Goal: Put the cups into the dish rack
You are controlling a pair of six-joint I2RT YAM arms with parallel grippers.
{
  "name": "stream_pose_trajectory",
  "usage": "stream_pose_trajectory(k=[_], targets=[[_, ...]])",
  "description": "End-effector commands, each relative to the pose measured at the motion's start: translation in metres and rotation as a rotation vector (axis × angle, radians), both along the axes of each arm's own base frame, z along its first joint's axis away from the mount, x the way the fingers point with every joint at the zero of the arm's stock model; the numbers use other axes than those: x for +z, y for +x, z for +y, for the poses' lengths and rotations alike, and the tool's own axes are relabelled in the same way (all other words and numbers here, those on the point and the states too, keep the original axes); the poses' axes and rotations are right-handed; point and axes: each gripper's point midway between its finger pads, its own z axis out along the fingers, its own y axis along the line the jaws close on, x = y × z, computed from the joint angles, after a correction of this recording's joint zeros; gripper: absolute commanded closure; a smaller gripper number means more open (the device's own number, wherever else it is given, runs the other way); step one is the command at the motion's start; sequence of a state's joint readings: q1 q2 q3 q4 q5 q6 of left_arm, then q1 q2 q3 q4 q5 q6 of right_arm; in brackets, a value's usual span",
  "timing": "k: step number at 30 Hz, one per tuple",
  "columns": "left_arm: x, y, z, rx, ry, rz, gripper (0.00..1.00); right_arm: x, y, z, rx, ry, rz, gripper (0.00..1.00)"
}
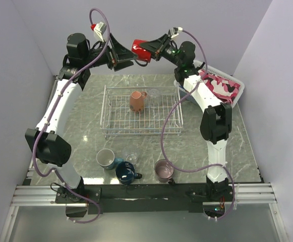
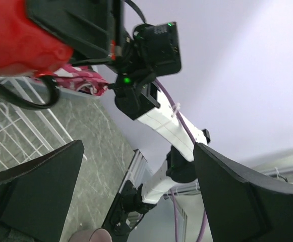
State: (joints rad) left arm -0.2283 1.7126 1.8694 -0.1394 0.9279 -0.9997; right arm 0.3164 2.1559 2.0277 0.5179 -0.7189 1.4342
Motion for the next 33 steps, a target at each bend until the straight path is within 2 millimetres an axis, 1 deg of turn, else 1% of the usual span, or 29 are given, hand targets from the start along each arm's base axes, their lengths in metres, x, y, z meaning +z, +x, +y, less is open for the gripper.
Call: stream_pose_trajectory(k=[1,3,6,8,11,14,15,16,17,18,21,23,24,25,26,27,29,31,32,33], targets=[[0.002,0.013,0.007,0.084,0.018,-0.011,0.04,0.093,-0.037,-0.016,-0.012,0.116,-0.244,1.0],[0.001,0.018,0.008,0.11,0.018,-0.008,0.04,0.097,-0.038,-0.017,-0.016,0.116,-0.246,1.0],[-0.004,0.025,0.008,0.135,0.014,0.014,0.04,0.104,-0.046,-0.018,-0.003,0.131,-0.261,1.0],[-0.012,0.028,0.006,0.129,0.006,0.039,0.04,0.106,-0.048,-0.018,0.0,0.128,-0.267,1.0],[-0.019,0.035,0.001,0.15,0.014,0.06,0.04,0.105,-0.054,-0.016,0.01,0.135,-0.263,1.0],[-0.022,0.041,-0.007,0.172,0.011,0.083,0.04,0.1,-0.056,-0.012,0.022,0.135,-0.253,1.0],[-0.028,0.043,-0.014,0.166,0.014,0.098,0.04,0.101,-0.058,-0.011,0.027,0.138,-0.257,1.0],[-0.027,0.045,-0.017,0.175,0.014,0.097,0.04,0.101,-0.057,-0.011,0.027,0.142,-0.254,1.0],[-0.031,0.048,-0.021,0.171,0.014,0.107,0.04,0.1,-0.056,-0.01,0.03,0.143,-0.252,1.0],[-0.031,0.047,-0.028,0.163,0.009,0.108,0.04,0.1,-0.056,-0.01,0.032,0.141,-0.253,1.0],[-0.034,0.055,-0.035,0.188,-0.002,0.136,0.04,0.098,-0.056,-0.01,0.037,0.146,-0.246,1.0],[-0.031,0.061,-0.035,0.214,-0.005,0.125,0.04,0.095,-0.057,-0.009,0.046,0.152,-0.238,1.0],[-0.035,0.065,-0.037,0.217,-0.003,0.132,0.03,0.093,-0.057,-0.008,0.049,0.15,-0.236,1.0],[-0.031,0.067,-0.037,0.22,-0.009,0.125,0.02,0.089,-0.056,-0.008,0.048,0.146,-0.227,1.0],[-0.031,0.069,-0.038,0.22,-0.015,0.127,0.01,0.088,-0.055,-0.008,0.047,0.144,-0.225,1.0],[-0.029,0.07,-0.038,0.224,-0.019,0.124,0.04,0.086,-0.056,-0.007,0.049,0.142,-0.224,1.0],[-0.026,0.07,-0.038,0.227,-0.027,0.125,0.08,0.084,-0.056,-0.007,0.052,0.141,-0.223,1.0],[-0.024,0.068,-0.037,0.23,-0.034,0.129,0.1,0.081,-0.056,-0.007,0.05,0.139,-0.217,1.0],[-0.022,0.067,-0.036,0.232,-0.038,0.129,0.13,0.08,-0.056,-0.006,0.051,0.138,-0.215,1.0],[-0.024,0.066,-0.036,0.232,-0.037,0.134,0.16,0.079,-0.055,-0.006,0.051,0.136,-0.213,1.0]])
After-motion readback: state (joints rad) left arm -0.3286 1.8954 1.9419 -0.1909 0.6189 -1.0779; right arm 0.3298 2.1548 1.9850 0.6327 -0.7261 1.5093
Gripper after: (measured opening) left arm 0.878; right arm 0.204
